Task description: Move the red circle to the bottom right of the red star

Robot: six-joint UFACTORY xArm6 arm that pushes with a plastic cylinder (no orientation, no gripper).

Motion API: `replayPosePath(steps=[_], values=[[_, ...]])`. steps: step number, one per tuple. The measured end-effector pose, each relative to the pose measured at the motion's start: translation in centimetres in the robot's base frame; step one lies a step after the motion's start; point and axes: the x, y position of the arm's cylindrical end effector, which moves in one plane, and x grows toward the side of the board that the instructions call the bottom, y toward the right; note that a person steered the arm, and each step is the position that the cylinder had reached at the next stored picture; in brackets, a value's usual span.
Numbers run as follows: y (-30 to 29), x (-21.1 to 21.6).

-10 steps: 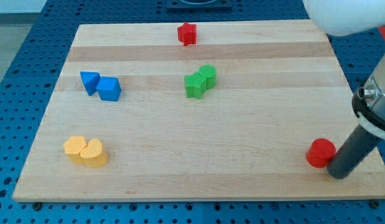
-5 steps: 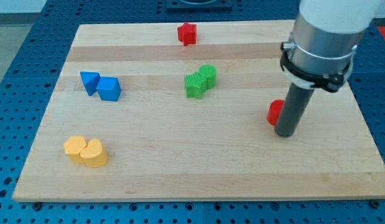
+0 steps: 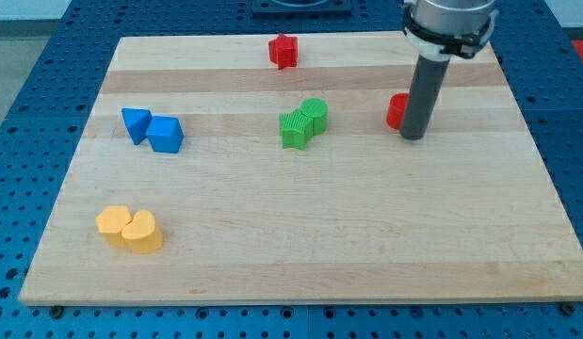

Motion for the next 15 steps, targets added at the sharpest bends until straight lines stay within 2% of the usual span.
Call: replayPosePath(steps=[4, 11, 13, 15], values=[[-0.9, -9.5], [-12.3, -7.5], [-13.1, -7.7], [-13.1, -10.0]])
